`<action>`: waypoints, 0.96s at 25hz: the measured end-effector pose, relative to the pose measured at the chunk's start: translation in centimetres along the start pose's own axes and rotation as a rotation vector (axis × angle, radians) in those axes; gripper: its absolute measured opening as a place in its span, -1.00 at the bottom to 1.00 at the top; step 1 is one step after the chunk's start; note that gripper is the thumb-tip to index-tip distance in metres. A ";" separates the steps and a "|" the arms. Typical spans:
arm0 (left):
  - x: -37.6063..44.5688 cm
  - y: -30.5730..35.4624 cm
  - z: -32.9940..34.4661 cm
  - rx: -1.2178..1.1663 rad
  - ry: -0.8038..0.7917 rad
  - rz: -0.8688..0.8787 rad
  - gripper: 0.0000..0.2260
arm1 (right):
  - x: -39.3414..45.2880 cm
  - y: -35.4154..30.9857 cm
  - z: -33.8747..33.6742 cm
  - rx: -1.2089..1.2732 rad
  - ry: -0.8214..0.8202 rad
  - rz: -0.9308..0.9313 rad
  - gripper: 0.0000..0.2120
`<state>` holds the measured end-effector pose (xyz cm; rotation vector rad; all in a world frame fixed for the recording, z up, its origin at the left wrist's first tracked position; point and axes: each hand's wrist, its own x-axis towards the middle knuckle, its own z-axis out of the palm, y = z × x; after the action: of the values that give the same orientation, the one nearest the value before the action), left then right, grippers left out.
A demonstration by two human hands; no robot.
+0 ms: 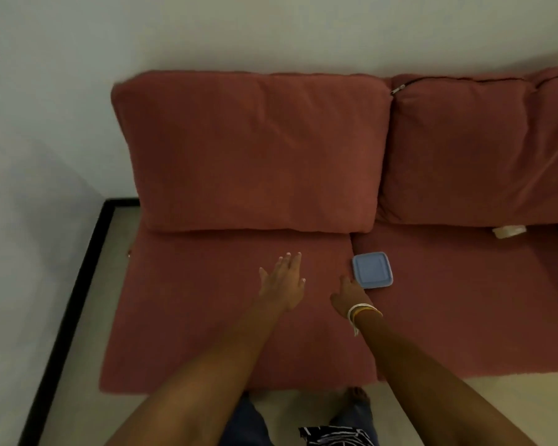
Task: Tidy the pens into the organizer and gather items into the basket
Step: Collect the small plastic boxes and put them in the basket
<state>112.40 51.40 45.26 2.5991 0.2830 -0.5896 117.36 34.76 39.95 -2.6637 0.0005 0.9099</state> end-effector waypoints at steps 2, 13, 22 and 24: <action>0.8 2.7 2.3 -0.055 0.054 -0.085 -0.44 | 2.0 2.4 -1.0 -0.059 -0.046 -0.058 -0.53; 6.1 13.2 14.8 -0.298 0.159 -0.358 -0.45 | 13.1 15.4 -4.3 0.101 0.016 0.101 -0.44; 8.0 11.8 21.7 -0.598 0.248 -0.517 -0.46 | 19.9 19.4 -2.4 0.421 0.034 0.224 -0.64; 7.5 11.8 21.7 -0.634 0.282 -0.524 -0.46 | 20.1 20.0 -2.1 0.479 0.007 0.261 -0.66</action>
<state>114.73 31.49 28.98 1.9702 1.0728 -0.2291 132.56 17.26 23.51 -2.2474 0.5124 0.8469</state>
